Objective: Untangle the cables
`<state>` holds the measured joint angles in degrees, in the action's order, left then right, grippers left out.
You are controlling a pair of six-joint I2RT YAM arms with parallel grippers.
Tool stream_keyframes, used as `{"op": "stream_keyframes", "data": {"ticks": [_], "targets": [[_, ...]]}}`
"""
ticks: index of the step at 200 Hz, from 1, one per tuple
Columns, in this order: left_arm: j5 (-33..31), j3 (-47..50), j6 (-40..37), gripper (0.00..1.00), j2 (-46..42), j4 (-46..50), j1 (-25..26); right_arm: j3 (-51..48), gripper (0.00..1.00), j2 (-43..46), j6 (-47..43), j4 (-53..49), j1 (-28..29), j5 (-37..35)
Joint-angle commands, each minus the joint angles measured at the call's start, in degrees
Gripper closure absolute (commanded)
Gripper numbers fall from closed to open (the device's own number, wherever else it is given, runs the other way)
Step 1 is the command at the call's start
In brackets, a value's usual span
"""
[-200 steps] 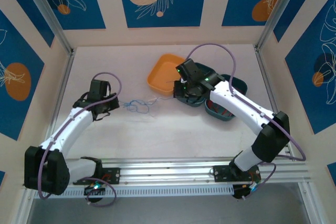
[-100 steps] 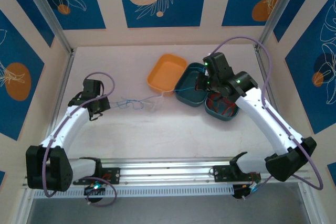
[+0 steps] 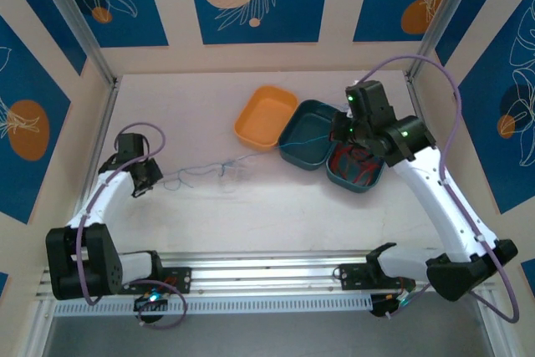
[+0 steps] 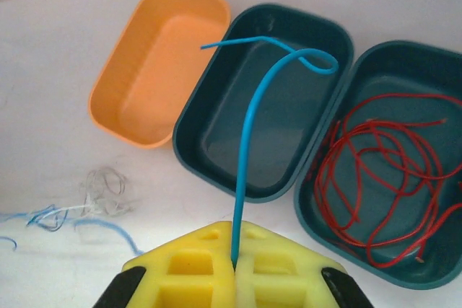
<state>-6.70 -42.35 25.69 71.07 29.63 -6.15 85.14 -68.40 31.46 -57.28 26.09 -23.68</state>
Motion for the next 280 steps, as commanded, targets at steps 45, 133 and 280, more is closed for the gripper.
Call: {"op": "stream_keyframes", "data": {"ticks": [45, 133, 280], "targets": [[1.9, 1.1, 2.9, 1.0, -0.3, -2.2, -3.4, 3.1, 1.0, 5.0, -1.8, -3.8, -4.6, -0.7], [2.7, 0.0, 2.7, 1.0, -1.5, -1.6, -5.1, 7.9, 1.0, 5.5, -3.5, -7.4, -6.0, -5.4], [4.2, -1.2, 2.7, 1.0, 1.4, -3.4, -9.1, 23.2, 1.0, 3.5, -8.2, -10.9, -17.3, -2.5]]}}
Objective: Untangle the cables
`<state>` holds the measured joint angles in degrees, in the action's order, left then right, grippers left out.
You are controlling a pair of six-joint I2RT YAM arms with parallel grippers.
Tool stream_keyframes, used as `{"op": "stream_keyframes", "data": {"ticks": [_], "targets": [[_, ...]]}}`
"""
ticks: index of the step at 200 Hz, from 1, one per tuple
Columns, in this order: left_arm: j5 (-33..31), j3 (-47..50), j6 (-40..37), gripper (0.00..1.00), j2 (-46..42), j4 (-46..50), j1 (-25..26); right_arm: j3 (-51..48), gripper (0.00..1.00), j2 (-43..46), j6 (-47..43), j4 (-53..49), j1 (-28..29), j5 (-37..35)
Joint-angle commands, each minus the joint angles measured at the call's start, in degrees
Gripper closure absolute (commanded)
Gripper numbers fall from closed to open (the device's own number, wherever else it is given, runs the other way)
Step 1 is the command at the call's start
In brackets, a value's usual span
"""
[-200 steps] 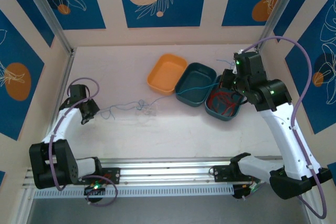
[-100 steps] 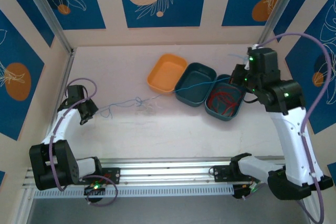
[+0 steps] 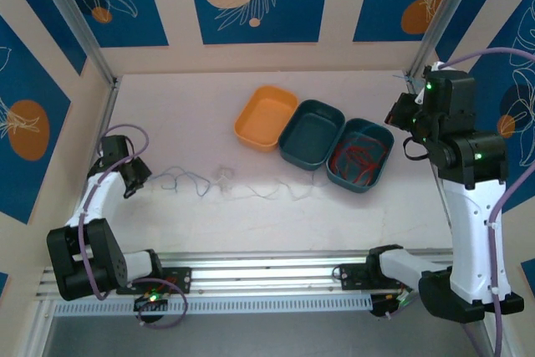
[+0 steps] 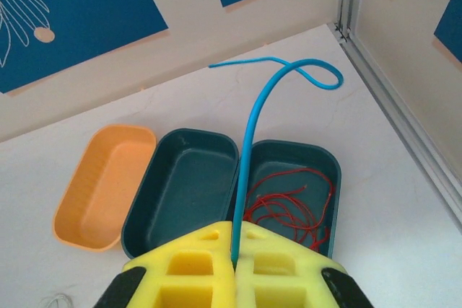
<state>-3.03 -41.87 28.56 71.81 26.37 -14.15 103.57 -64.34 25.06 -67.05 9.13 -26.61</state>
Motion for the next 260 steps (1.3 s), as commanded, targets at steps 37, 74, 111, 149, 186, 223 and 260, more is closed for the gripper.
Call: {"op": "stream_keyframes", "data": {"ticks": [37, 74, 111, 149, 186, 223, 260], "targets": [[3.9, -1.2, 0.8, 1.0, -0.9, -2.0, -1.2, 9.0, 1.0, -1.9, -1.5, -0.5, 0.3, 9.0], [11.3, -1.2, 1.9, 1.0, -2.8, -4.2, -1.2, 16.9, 1.0, -6.4, -2.9, -2.0, 8.7, 12.2], [23.1, 0.7, 6.5, 0.98, -5.4, -10.9, -0.9, 31.2, 1.0, -16.1, -7.9, -6.5, 25.7, 4.0], [30.4, 1.3, 9.3, 0.95, -7.9, -15.1, 3.8, 43.2, 1.0, -26.0, -12.2, -8.2, 34.3, 2.8], [30.7, 0.9, 8.7, 0.82, -8.4, -15.4, 14.1, 44.6, 1.0, -30.3, -13.6, -3.7, 36.8, 3.2], [30.0, 1.3, 7.6, 0.39, -7.5, -15.7, 20.5, 44.6, 1.0, -32.4, -13.1, -0.4, 37.7, 7.2], [32.3, 3.9, 1.4, 0.31, -10.8, -25.9, 26.2, 44.4, 1.0, -32.4, -12.4, 1.6, 38.3, 5.4]]}}
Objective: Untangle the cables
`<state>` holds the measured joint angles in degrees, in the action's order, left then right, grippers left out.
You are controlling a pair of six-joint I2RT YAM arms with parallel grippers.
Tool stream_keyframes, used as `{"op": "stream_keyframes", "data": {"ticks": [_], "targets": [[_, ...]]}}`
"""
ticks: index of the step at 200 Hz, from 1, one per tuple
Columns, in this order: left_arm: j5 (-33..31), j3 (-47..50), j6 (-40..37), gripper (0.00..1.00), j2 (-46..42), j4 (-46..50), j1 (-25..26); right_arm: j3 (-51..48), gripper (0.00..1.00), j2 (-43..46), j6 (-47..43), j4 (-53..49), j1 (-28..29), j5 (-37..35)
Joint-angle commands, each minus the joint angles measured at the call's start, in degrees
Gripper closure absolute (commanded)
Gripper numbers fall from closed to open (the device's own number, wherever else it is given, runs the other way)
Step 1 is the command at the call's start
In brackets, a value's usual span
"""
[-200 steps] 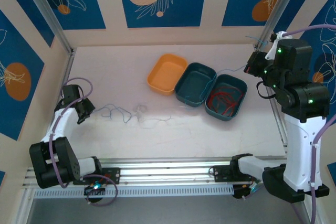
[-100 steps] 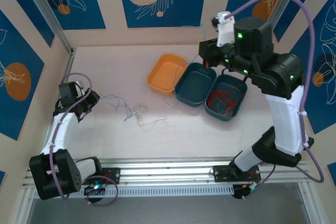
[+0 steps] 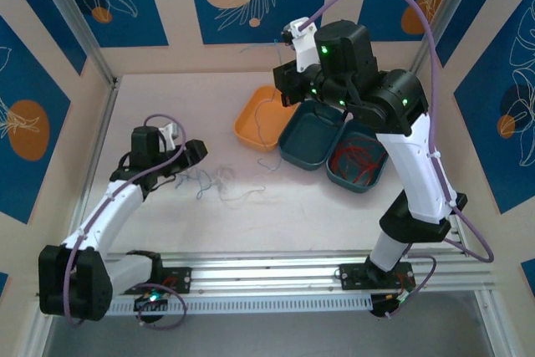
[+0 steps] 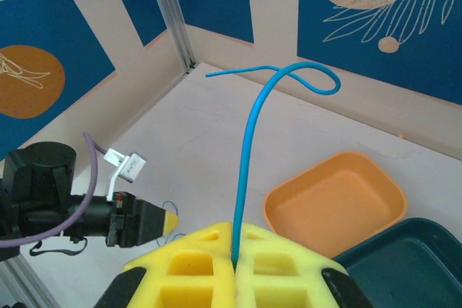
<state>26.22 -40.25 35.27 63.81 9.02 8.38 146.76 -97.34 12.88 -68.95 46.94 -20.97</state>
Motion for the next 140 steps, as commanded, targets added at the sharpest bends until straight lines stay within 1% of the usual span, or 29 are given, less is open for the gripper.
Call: {"op": "stream_keyframes", "data": {"ticks": [1, 16, 32, 53, 64, 71, 92, 113, 121, 140], "targets": [[3.1, 2.4, -5.4, 0.3, -2.9, -9.0, 3.9, 1.1, 1.0, 0.6, -0.1, 3.6, 0.5, -0.3], [2.8, 5.0, -8.3, 0.29, -3.6, -16.0, 7.8, 0.3, 1.0, 1.0, 0.4, 4.8, 0.6, -0.5], [-0.3, 7.6, -12.7, 0.27, -2.9, -21.7, 13.3, 0.2, 1.0, 1.2, 0.9, 5.9, 0.6, -1.0], [-5.1, 10.7, -18.0, 0.25, 0.9, -28.7, 20.2, 0.3, 1.0, 1.3, 1.3, 7.1, 0.7, -1.7], [-7.6, 11.9, -18.7, 0.25, 3.8, -31.8, 22.6, 0.6, 1.0, 1.4, 1.3, 7.9, 0.7, -2.3], [-8.5, 12.4, -18.3, 0.25, 6.3, -33.8, 23.5, 0.6, 1.0, 1.6, 1.4, 8.4, 0.7, -2.9], [-6.9, 13.3, -15.2, 0.25, 13.4, -41.4, 25.5, 0.5, 1.0, 2.4, 1.4, 9.7, 0.7, -4.1], [-6.3, 14.0, -12.1, 0.26, 19.6, -51.0, 27.3, 0.2, 1.0, 2.9, 1.4, 10.6, 0.7, -5.2], [-6.9, 13.8, -11.5, 0.26, 21.8, -52.5, 27.9, 0.2, 1.0, 3.0, 1.4, 10.6, 0.7, -5.4], [-8.7, 12.3, -10.9, 0.26, 25.6, -52.7, 28.5, 0.2, 1.0, 2.9, 1.5, 10.7, 0.7, -5.5]]}}
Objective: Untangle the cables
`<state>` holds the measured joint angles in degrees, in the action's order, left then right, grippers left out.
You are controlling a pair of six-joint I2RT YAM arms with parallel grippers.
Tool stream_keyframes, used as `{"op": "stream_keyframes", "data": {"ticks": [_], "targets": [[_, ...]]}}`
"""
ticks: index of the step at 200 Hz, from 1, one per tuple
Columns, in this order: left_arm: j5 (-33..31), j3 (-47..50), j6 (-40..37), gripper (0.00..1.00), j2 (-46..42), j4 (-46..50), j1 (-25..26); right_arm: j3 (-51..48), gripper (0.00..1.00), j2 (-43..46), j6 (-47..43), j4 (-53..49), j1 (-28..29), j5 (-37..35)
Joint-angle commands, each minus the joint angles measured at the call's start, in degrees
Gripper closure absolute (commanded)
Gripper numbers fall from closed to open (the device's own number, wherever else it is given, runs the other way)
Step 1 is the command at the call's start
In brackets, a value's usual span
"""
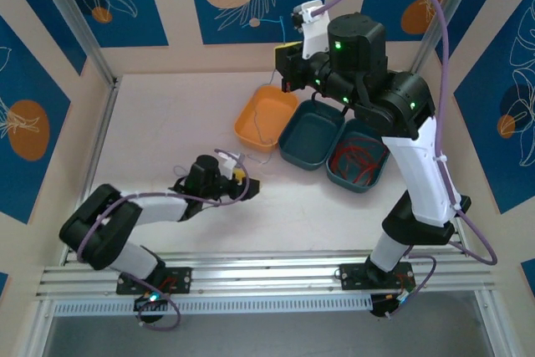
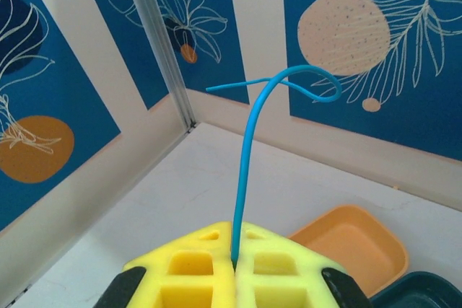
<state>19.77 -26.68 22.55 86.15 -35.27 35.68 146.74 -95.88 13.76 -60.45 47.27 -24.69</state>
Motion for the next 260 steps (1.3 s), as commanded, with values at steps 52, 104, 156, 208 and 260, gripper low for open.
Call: {"op": "stream_keyframes", "data": {"ticks": [52, 104, 156, 208, 260], "targets": [[-9.1, -3.3, 3.1, 0.63, 8.8, -3.9, 1.5, 0.4, 1.0, 1.9, -0.3, 2.5, 0.2, -2.8], [-20.2, -2.2, 9.8, 1.0, 4.6, 4.2, 0.9, -3.0, 1.0, 6.9, -2.1, 1.5, -1.6, -9.6], [-25.7, -2.0, 14.9, 1.0, -2.0, 16.1, -4.1, -13.5, 1.0, 18.2, -3.1, 4.7, -6.0, -18.0], [-26.6, -1.5, 15.5, 1.0, -4.2, 19.5, -5.7, -19.1, 1.0, 26.6, -4.4, 7.1, -10.2, -22.7], [-24.6, -2.2, 15.1, 1.0, -7.8, 21.5, -5.8, -18.5, 1.0, 25.8, -4.1, 6.0, -10.3, -19.9]]}}
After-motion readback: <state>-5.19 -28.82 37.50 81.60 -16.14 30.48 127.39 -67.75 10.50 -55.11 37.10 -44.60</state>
